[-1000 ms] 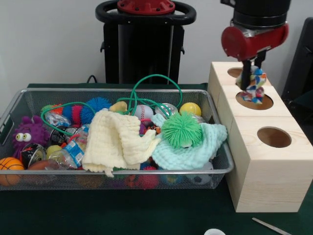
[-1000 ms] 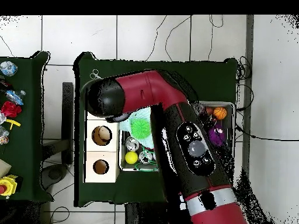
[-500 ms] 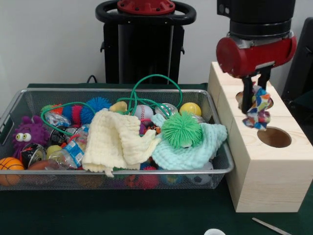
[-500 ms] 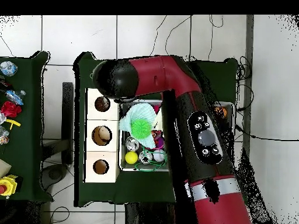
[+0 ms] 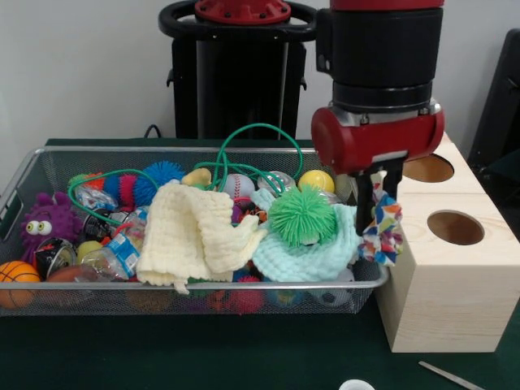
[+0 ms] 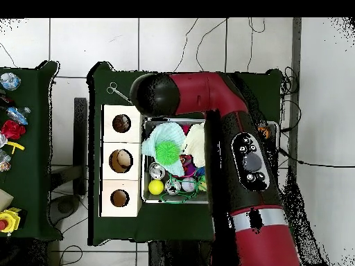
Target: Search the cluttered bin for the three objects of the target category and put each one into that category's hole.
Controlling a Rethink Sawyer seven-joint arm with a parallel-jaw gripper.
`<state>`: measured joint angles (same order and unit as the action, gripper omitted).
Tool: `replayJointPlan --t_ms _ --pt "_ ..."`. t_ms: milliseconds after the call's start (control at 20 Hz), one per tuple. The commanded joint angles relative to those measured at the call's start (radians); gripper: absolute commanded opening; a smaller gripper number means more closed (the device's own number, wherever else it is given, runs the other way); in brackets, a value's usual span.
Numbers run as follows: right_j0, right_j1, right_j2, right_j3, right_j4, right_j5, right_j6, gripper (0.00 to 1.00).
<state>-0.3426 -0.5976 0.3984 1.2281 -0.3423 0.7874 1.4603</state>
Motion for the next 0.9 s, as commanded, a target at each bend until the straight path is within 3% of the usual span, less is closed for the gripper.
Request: replayJointPlan --t_ms 50,900 --pt "0.037 0.027 -0.091 0.08 0.038 0.042 0.24 0.0" --pt "0.137 -0.034 -0.174 0.12 0.167 0.156 0.252 0.0"
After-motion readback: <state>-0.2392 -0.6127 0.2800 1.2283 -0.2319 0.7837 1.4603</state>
